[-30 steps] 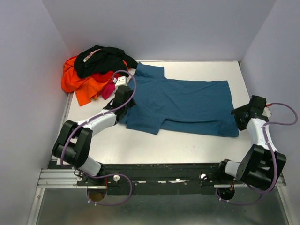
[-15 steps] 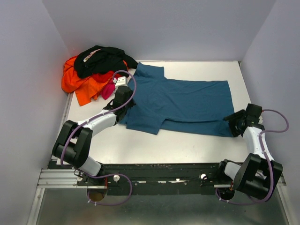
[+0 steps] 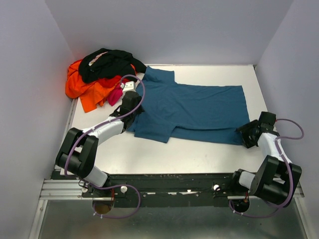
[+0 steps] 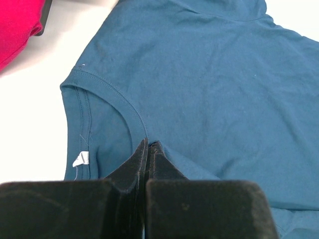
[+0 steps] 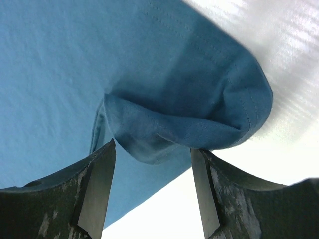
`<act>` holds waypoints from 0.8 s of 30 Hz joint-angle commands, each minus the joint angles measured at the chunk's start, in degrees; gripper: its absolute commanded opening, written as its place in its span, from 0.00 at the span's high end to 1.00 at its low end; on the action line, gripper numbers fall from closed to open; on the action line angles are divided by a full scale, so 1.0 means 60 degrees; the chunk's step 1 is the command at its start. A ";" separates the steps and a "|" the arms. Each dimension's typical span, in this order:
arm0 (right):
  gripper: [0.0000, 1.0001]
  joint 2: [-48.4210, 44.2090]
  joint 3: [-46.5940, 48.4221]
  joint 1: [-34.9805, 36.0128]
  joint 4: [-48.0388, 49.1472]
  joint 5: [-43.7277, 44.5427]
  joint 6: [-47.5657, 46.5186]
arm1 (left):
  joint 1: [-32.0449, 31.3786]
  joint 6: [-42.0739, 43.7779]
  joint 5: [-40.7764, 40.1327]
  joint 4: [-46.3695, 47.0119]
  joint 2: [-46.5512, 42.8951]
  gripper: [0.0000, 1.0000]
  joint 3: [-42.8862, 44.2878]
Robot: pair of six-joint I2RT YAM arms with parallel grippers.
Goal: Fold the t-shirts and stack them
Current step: Flatten out the tshirt
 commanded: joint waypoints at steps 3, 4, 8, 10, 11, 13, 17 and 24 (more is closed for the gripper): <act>0.30 0.0676 0.1069 -0.0308 -0.0039 0.1347 0.0328 | 0.0042 0.0187 -0.0210 0.0235 -0.0126 1.00 -0.0092; 0.30 0.0705 0.1172 -0.0308 0.0034 0.1522 0.0489 | 0.0028 0.0173 -0.0195 0.0235 -0.0112 1.00 -0.0077; 0.30 0.1041 0.1918 -0.0323 0.0152 0.1874 0.1047 | 0.0028 0.0231 -0.0181 0.0264 -0.0024 1.00 -0.0062; 0.30 0.1290 0.2358 -0.0337 0.0021 0.1963 0.1179 | 0.0028 0.0231 -0.0195 0.0264 0.0020 1.00 -0.0033; 0.30 0.1393 0.2577 -0.0337 -0.0067 0.1891 0.1150 | 0.0028 0.0246 -0.0210 0.0235 0.0035 1.00 -0.0033; 0.30 0.1380 0.2798 -0.0337 -0.0228 0.1468 0.0801 | 0.0042 0.0246 -0.0210 0.0249 0.0006 1.00 -0.0047; 0.30 0.0372 0.2099 -0.0308 -0.0069 0.0166 0.0113 | 0.0028 0.0232 -0.0137 0.0278 0.0035 1.00 -0.0048; 0.36 -0.0378 0.0793 0.0087 -0.0448 -0.0527 -0.0870 | 0.0042 0.0217 -0.0034 0.0235 0.0064 1.00 -0.0004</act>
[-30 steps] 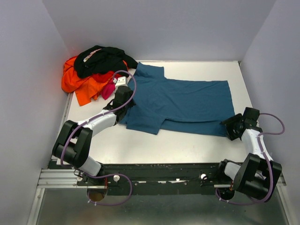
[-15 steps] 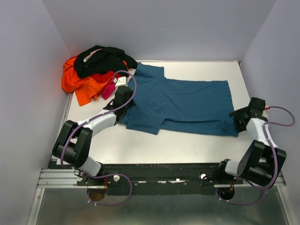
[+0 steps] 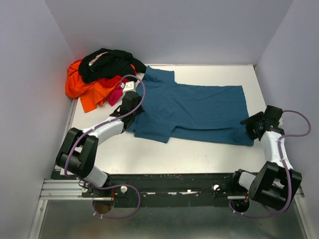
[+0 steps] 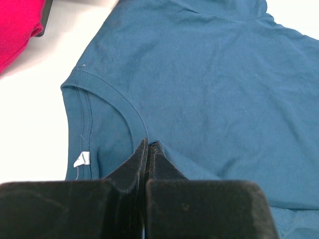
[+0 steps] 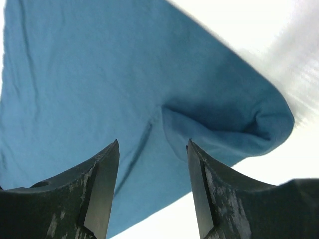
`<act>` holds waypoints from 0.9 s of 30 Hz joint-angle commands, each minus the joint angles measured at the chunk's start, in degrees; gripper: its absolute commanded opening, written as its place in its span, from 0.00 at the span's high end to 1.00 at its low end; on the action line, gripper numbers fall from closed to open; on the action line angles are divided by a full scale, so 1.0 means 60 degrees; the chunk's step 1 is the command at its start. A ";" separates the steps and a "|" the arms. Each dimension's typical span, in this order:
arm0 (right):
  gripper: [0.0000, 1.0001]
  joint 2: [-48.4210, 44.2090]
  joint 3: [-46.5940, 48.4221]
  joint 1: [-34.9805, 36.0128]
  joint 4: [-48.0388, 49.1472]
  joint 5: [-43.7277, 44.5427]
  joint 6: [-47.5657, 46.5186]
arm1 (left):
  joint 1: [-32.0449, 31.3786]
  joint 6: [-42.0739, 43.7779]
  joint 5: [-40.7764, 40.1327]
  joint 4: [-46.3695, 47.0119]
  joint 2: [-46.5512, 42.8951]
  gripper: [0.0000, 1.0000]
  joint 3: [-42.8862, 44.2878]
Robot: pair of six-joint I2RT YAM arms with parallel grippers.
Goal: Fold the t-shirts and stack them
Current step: Flatten out the tshirt
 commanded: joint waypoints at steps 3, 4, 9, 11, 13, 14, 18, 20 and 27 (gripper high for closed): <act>0.36 -0.0102 -0.0669 0.0372 -0.0616 -0.0210 -0.0711 | 0.0028 0.0126 -0.0049 0.0260 -0.0009 1.00 -0.0047; 0.36 -0.0087 -0.0655 0.0430 -0.0733 -0.0063 -0.0696 | 0.0028 0.0126 -0.0049 0.0275 -0.0024 1.00 -0.0062; 0.36 0.0146 -0.0085 0.1205 -0.1509 0.1531 -0.0433 | 0.0028 0.0155 -0.0078 0.0289 -0.0184 1.00 -0.0106; 0.35 0.0482 0.0383 0.1921 -0.1977 0.2482 -0.0273 | 0.0028 0.0170 -0.0078 0.0348 -0.0272 1.00 -0.0164; 0.36 0.0921 0.0910 0.2552 -0.2402 0.3347 -0.0169 | 0.0028 0.0170 -0.0064 0.0348 -0.0331 1.00 -0.0179; 0.35 0.1170 0.1145 0.2773 -0.2694 0.3801 -0.0082 | 0.0028 0.0170 -0.0034 0.0348 -0.0331 1.00 -0.0179; 0.36 0.2152 0.1863 0.3418 -0.3530 0.5033 0.0167 | 0.0028 0.0155 0.0039 0.0304 -0.0375 1.00 -0.0165; 0.36 0.2519 0.2011 0.3638 -0.3838 0.5619 0.0401 | 0.0042 0.0155 0.0010 0.0275 -0.0375 1.00 -0.0150; 0.39 0.3091 0.1777 0.3844 -0.3678 0.5900 0.0709 | 0.0028 0.0140 0.0025 0.0173 -0.0302 1.00 -0.0077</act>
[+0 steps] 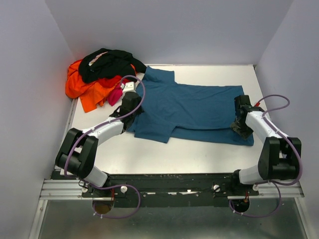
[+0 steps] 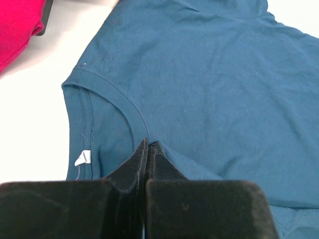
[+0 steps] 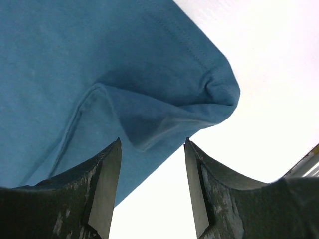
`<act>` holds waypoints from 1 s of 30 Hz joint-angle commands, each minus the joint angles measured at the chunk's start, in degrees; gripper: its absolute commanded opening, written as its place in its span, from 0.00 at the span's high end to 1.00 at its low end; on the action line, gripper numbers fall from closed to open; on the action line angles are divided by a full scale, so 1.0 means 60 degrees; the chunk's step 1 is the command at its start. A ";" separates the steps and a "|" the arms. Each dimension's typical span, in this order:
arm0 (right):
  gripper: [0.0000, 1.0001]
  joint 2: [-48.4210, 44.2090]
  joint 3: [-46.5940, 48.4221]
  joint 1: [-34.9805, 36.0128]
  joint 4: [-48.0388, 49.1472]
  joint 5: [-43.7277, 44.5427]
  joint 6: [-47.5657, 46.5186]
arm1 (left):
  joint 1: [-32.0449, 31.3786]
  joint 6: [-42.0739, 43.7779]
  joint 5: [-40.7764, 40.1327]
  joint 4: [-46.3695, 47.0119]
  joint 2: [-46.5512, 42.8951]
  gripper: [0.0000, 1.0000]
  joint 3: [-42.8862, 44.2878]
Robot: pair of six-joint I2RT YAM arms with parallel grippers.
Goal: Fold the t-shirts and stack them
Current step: Flatten out the tshirt
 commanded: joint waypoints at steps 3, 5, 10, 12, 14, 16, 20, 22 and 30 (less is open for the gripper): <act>0.40 0.0703 0.0003 0.0165 -0.0327 0.0917 0.0565 | 0.0028 0.0104 0.0021 0.0067 -0.0280 1.00 0.0040; 0.40 0.0894 0.0047 0.0194 -0.0313 0.0947 0.0624 | 0.0028 0.0089 0.0021 0.0081 -0.0280 1.00 0.0040; 0.45 0.1085 0.0135 0.0238 -0.0356 0.0903 0.0667 | 0.0042 0.0075 0.0065 0.0096 -0.0295 1.00 0.0040; 0.50 0.1056 0.0121 0.0253 -0.0415 0.0845 0.0668 | 0.0042 0.0060 0.0094 0.0081 -0.0280 1.00 0.0025; 0.55 0.0881 0.0033 0.0253 -0.0400 0.0713 0.0639 | 0.0028 0.0045 0.0109 0.0081 -0.0309 1.00 0.0040; 0.62 0.0632 -0.0041 0.0253 -0.0429 0.0537 0.0551 | 0.0028 0.0060 0.0094 0.0081 -0.0310 1.00 0.0025; 0.64 0.0295 0.0003 0.0253 -0.0707 0.0390 0.0434 | 0.0042 0.0074 0.0065 0.0081 -0.0295 1.00 0.0025; 0.79 0.0119 0.0076 0.0253 -0.0795 0.0346 0.0360 | 0.0042 0.0089 0.0021 0.0052 -0.0295 1.00 0.0040; 0.99 -0.0072 0.0793 0.0078 -0.1234 0.0653 0.0126 | 0.0028 0.0133 -0.0023 0.0066 -0.0339 1.00 0.0025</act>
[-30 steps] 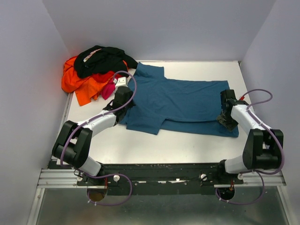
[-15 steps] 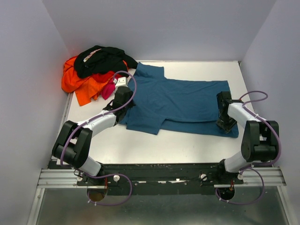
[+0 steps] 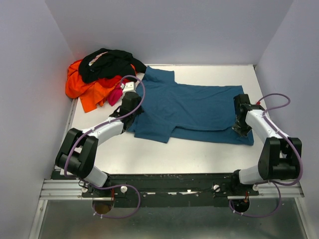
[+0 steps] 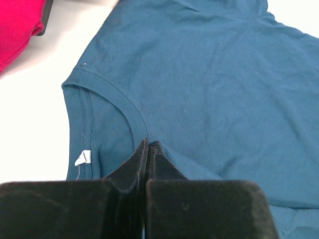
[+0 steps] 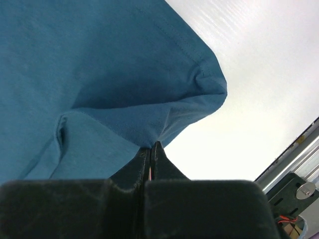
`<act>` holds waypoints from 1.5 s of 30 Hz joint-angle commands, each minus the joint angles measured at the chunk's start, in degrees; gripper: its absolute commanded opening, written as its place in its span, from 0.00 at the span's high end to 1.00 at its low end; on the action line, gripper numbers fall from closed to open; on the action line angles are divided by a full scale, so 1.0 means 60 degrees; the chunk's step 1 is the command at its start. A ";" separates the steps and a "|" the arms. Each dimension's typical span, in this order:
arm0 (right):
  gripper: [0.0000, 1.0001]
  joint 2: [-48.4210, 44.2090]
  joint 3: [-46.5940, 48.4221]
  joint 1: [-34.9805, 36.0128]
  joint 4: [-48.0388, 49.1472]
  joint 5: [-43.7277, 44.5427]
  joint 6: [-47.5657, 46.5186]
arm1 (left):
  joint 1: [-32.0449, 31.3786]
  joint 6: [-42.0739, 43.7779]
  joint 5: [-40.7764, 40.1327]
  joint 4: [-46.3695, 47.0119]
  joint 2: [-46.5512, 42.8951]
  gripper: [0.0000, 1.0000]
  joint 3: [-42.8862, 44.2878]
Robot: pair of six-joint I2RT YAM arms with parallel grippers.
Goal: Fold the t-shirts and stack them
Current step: Flatten out the tshirt
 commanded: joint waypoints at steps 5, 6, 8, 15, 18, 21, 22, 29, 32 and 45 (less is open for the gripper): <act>0.99 -0.0441 0.0693 -0.0555 -0.0437 0.0019 -0.0604 | 0.0028 0.0163 -0.0129 0.0085 -0.0536 1.00 -0.0063; 0.99 -0.0587 0.0693 -0.0599 -0.0423 0.0018 -0.0736 | 0.0028 0.0177 -0.0144 0.0128 -0.0609 1.00 -0.0092; 0.99 -0.0836 0.0620 -0.0687 -0.0146 -0.0301 -0.1276 | 0.0028 0.0177 -0.0144 0.0187 -0.0785 1.00 -0.0180; 0.99 -0.1482 0.0897 -0.0951 0.0428 -0.1359 -0.2012 | 0.0028 0.0148 -0.0816 -0.0133 -0.2102 1.00 0.0053; 0.99 -0.1482 0.1249 -0.1170 0.0252 -0.1315 -0.2012 | 0.0071 0.0016 -0.1242 -0.0763 -0.2513 1.00 0.0653; 0.99 -0.1409 0.1367 -0.1681 0.0207 -0.1562 -0.1982 | 0.0115 -0.0101 -0.1330 -0.1028 -0.2704 1.00 0.1137; 0.99 -0.1394 0.1367 -0.1828 0.0222 -0.1694 -0.1968 | 0.0115 -0.0116 -0.1403 -0.1145 -0.2719 1.00 0.1327; 0.98 -0.2095 0.0197 -0.2005 0.0325 -0.1346 -0.1691 | 0.0130 -0.0364 -0.1230 -0.1469 -0.3158 1.00 0.1185; 0.98 -0.2419 -0.0287 -0.2196 0.0660 -0.1285 -0.1675 | 0.0130 -0.0613 -0.1038 -0.1132 -0.3349 1.00 0.0233; 0.99 -0.3371 -0.1064 -0.2211 -0.0437 -0.2678 -0.1427 | 0.0130 -0.1272 -0.1273 -0.2055 -0.4331 1.00 -0.1731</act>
